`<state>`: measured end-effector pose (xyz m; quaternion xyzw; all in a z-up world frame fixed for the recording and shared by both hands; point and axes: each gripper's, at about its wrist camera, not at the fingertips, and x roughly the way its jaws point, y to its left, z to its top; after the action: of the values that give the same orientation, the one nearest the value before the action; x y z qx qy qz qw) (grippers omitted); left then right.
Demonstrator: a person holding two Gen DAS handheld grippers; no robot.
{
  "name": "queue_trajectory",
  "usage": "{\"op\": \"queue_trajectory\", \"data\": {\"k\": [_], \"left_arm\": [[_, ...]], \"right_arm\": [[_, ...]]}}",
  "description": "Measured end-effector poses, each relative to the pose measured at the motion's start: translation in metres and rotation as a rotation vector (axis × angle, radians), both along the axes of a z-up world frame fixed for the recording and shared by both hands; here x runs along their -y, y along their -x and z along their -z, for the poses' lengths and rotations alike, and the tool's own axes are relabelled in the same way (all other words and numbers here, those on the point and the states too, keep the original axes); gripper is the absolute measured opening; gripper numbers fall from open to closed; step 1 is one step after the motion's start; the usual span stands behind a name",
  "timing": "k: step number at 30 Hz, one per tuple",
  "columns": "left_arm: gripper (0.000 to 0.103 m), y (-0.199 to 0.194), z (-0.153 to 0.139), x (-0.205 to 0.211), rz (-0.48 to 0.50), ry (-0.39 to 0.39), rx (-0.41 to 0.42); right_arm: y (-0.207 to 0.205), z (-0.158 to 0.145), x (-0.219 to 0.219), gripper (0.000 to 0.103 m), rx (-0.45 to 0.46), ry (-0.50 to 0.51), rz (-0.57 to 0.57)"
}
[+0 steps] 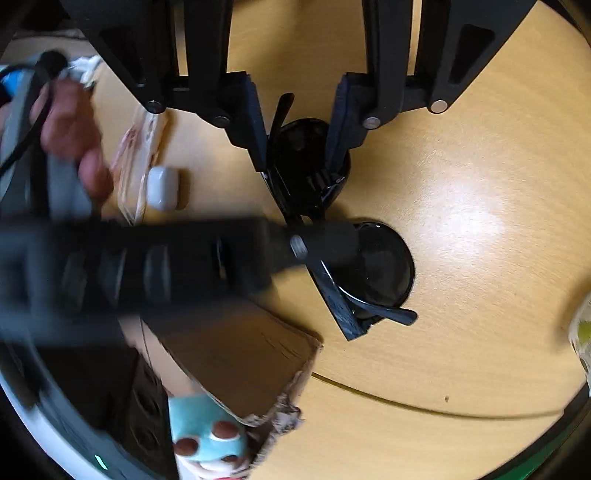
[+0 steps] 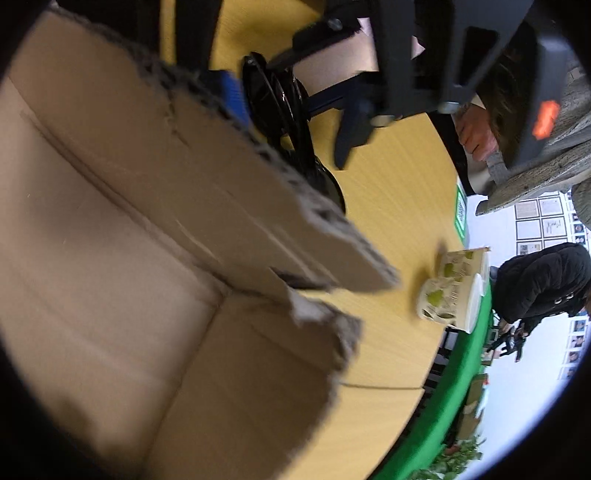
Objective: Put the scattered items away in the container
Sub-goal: 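Lift the black sunglasses with the left gripper over the box, then lower the sunglasses into the box and open the left gripper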
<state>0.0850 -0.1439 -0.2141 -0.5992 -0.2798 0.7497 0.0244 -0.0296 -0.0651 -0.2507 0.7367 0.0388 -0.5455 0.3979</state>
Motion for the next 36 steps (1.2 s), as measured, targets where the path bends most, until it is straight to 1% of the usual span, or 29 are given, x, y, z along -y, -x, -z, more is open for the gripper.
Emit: {"op": "queue_trajectory", "data": {"k": [1,2,3,5,8,12,15,19,23,27,31,34,36], "left_arm": [[0.027,0.000,0.000,0.001,0.008,-0.004,0.000],[0.022,0.000,-0.001,0.001,0.019,-0.007,-0.001],[0.020,-0.001,-0.002,0.000,0.031,-0.014,0.000],[0.011,-0.002,-0.003,-0.001,0.056,-0.020,0.001],[0.008,-0.004,-0.010,-0.003,0.087,0.000,0.001],[0.008,-0.009,-0.028,-0.003,0.129,-0.007,-0.030],[0.008,-0.010,-0.053,-0.011,0.186,0.005,-0.072],[0.008,-0.005,-0.090,-0.017,0.227,0.014,-0.134],[0.008,0.013,-0.129,-0.028,0.289,0.038,-0.206],[0.008,0.040,-0.164,-0.042,0.343,0.050,-0.274],[0.008,0.075,-0.181,-0.076,0.406,0.059,-0.333],[0.007,0.098,-0.193,-0.088,0.458,0.069,-0.365],[0.006,0.126,-0.196,-0.101,0.492,0.072,-0.382]], "right_arm": [[-0.002,0.000,-0.002,0.020,0.001,0.005,-0.005],[-0.004,-0.001,-0.004,0.016,0.002,0.017,-0.009],[-0.005,-0.003,-0.007,0.016,0.005,0.025,-0.009],[-0.005,-0.003,-0.015,0.015,0.008,0.027,0.004],[-0.004,-0.009,-0.028,0.013,0.013,0.054,0.035],[-0.003,-0.027,-0.049,0.012,0.015,0.101,0.085],[-0.004,-0.051,-0.061,0.012,-0.003,0.140,0.118],[0.003,-0.092,-0.086,0.012,-0.042,0.208,0.192],[0.022,-0.130,-0.115,0.012,-0.082,0.279,0.291],[0.050,-0.164,-0.144,0.011,-0.130,0.340,0.376],[0.077,-0.191,-0.169,0.010,-0.183,0.388,0.443],[0.094,-0.202,-0.183,0.010,-0.217,0.410,0.490],[0.107,-0.206,-0.193,0.010,-0.231,0.422,0.520]]}}
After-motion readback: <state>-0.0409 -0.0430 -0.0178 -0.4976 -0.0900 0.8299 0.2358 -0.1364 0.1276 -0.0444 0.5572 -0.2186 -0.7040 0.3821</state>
